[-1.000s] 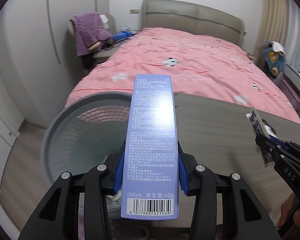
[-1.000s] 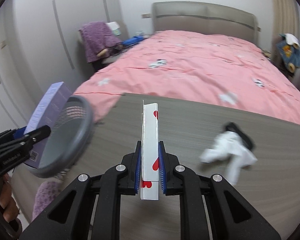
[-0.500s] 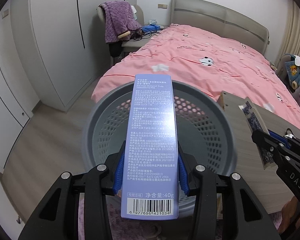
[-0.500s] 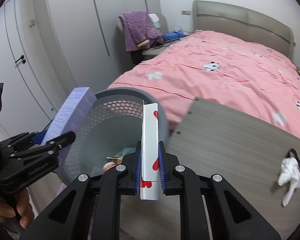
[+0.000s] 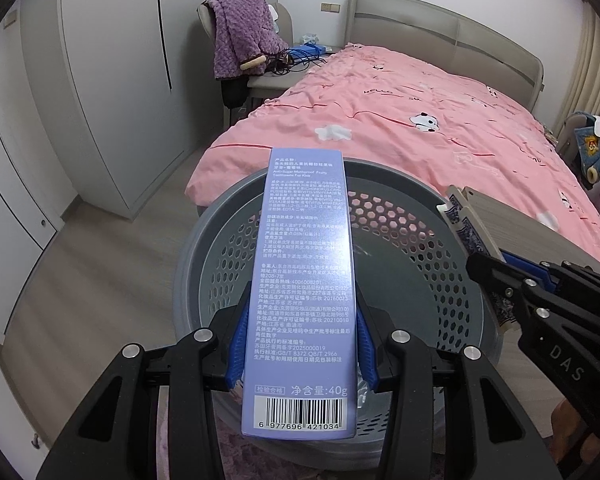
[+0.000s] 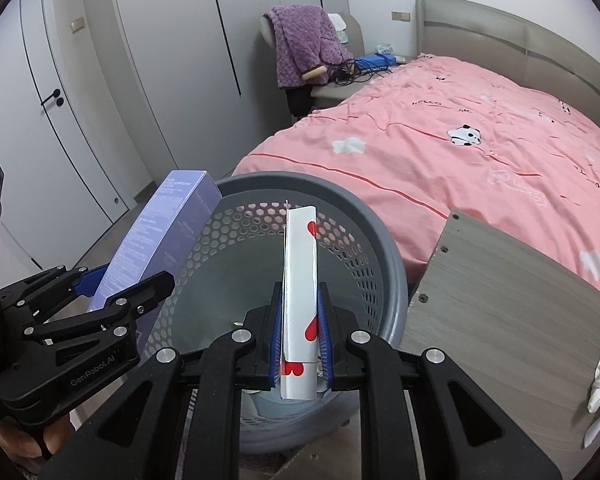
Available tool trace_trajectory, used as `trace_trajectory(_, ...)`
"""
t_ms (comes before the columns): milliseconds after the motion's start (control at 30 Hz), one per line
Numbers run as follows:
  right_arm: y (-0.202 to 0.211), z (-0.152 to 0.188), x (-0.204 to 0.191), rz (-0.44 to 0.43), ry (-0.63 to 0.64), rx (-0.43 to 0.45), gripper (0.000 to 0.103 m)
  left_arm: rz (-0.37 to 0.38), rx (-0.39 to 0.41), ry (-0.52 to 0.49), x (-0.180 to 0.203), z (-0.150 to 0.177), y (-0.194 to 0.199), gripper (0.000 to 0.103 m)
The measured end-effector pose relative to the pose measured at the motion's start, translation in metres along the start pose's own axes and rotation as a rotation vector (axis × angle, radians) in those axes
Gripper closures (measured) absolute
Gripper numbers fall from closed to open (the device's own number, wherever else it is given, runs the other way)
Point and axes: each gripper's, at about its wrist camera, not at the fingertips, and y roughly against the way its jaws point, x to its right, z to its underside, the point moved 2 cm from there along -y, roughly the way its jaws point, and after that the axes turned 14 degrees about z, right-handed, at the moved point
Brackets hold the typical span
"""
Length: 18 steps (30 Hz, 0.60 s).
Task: Collect trash
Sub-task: 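Carry the lavender box with the left tool over the basket while the right carries the strip, then open both tools to drop the box and strip into the basket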
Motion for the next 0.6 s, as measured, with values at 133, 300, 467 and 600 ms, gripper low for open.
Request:
trace_trajectory(133,-0.003,-0.002,-0.001,-0.002,-0.002,-0.004,0.085,0.006,0.000,0.008,-0.001,0.001,0.000,0.058)
trace_trajectory(300,-0.001,-0.003,0.002,0.007,-0.020,0.013,0.065,-0.009,0.007,0.016,-0.001,0.001,0.003,0.052)
trace_trajectory(467,0.002,-0.002,0.002,0.009,-0.022,0.016,0.065,-0.045,0.025,0.009,-0.003,0.001,0.009,0.049)
trace_trajectory(600,0.003,-0.001,0.000,0.007,-0.017,0.017,0.065,-0.046,0.028,0.012,-0.002,0.003,0.013,0.048)
